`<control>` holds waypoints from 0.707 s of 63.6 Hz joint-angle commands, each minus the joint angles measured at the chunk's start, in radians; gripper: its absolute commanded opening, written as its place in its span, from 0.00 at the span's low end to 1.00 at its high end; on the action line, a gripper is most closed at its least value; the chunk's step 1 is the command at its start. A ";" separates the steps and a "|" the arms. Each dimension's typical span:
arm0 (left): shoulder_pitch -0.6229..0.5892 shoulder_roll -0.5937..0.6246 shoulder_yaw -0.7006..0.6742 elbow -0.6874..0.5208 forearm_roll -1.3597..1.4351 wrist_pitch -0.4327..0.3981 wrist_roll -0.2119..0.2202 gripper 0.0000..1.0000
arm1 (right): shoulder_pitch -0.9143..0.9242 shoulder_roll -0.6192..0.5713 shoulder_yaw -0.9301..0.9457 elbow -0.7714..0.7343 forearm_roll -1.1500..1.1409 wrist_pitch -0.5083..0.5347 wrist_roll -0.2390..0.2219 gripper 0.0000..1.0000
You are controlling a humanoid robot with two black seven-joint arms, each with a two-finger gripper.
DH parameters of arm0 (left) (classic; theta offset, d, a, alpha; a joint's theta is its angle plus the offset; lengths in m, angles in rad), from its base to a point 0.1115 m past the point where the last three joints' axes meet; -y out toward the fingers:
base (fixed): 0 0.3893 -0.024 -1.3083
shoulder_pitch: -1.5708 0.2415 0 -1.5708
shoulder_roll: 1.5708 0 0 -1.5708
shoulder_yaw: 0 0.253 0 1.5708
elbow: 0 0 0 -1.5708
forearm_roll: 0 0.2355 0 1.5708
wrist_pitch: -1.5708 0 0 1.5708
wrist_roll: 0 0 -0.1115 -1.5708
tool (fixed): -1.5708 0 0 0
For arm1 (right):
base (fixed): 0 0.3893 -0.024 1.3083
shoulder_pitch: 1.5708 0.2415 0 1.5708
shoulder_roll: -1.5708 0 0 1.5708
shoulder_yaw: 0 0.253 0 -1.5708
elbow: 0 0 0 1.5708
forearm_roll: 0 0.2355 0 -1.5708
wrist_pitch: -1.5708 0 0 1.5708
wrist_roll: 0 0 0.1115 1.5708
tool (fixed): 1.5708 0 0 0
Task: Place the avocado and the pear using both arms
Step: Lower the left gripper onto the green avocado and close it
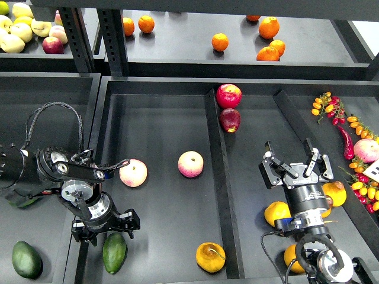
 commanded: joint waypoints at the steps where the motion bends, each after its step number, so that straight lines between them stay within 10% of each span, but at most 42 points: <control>1: 0.011 0.000 0.002 0.008 0.000 0.001 0.000 0.99 | 0.001 0.000 0.000 0.000 0.000 0.000 0.000 1.00; 45: 0.100 -0.055 -0.009 0.103 0.012 -0.002 0.000 0.99 | 0.001 0.000 0.000 0.000 -0.002 0.000 0.000 1.00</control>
